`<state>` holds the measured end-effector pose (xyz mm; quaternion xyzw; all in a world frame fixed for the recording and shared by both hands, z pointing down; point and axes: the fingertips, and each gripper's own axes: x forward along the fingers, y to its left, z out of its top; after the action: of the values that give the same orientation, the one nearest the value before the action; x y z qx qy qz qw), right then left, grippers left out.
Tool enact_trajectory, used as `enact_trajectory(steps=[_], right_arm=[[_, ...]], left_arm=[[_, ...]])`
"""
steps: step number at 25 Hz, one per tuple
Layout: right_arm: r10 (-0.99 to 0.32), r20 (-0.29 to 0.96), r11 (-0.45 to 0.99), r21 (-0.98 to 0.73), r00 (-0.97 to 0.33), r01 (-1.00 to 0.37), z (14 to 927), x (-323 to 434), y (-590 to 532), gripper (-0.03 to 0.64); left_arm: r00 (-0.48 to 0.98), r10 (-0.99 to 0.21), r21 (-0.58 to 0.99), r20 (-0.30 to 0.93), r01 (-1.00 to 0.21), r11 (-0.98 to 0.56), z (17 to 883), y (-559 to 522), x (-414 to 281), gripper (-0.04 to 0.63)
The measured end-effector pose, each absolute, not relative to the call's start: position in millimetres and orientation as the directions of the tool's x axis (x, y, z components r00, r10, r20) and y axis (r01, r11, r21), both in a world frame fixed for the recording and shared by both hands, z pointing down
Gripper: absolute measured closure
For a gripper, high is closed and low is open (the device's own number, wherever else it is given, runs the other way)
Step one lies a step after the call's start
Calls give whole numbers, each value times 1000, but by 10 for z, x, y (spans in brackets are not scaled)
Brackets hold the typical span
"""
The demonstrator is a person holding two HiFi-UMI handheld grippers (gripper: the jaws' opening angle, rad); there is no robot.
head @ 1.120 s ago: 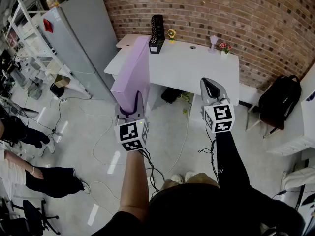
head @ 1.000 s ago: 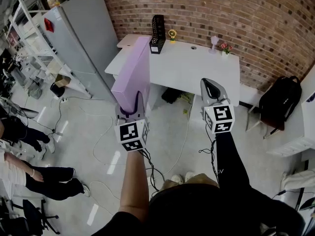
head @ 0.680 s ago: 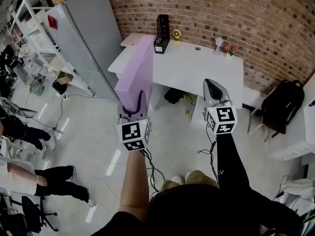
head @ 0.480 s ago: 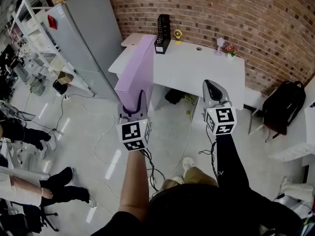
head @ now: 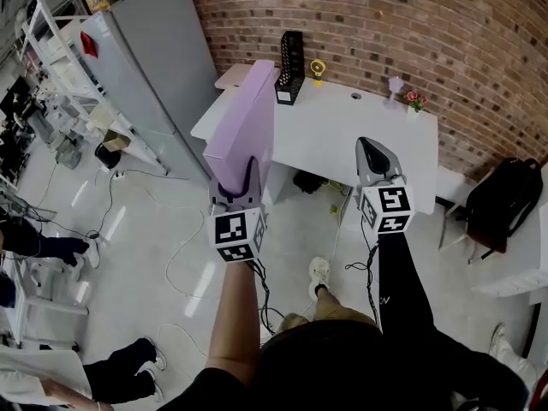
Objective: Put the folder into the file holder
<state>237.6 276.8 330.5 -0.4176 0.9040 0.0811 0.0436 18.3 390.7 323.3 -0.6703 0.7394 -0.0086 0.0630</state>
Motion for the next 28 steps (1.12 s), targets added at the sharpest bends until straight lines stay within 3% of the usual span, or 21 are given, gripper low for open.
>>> enact_trajectory(steps=[28], right_arm=[[-710,-155,683,88,-687,-725,3364,1366,-233,617]], left_arm=[[-132,-990,-85,-55,-987,137,3265,1000,-651,465]])
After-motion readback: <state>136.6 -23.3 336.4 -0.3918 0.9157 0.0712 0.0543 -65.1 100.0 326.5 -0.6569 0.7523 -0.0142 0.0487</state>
